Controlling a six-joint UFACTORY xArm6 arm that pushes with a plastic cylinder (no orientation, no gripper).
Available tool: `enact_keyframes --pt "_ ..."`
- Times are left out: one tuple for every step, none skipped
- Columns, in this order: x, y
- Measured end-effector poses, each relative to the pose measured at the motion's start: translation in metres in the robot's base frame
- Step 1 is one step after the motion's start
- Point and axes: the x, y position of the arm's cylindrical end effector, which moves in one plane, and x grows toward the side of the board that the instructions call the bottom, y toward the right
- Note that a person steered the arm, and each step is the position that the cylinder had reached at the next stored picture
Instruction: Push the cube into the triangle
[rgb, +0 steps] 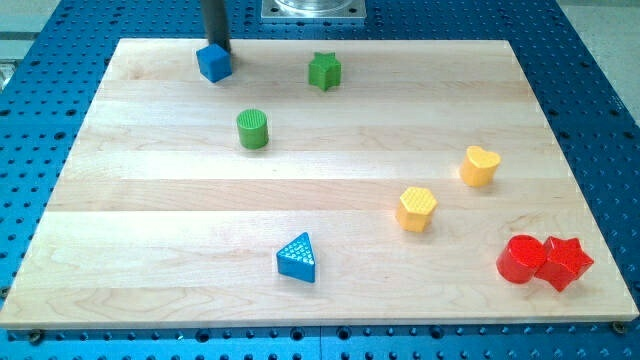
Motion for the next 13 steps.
enact_keyframes --pt "0.03 0.002" --pt "0.057 0.023" --pt "0.082 0.032" --pt "0.055 0.083" --pt "0.067 0.112" --pt "0.084 0.096" --pt "0.104 0.053" --pt "0.117 0.006" --pt "0.125 -0.042" --pt "0.138 -0.028" --pt "0.101 -0.006" --pt "0.096 0.028" --pt "0.147 0.028"
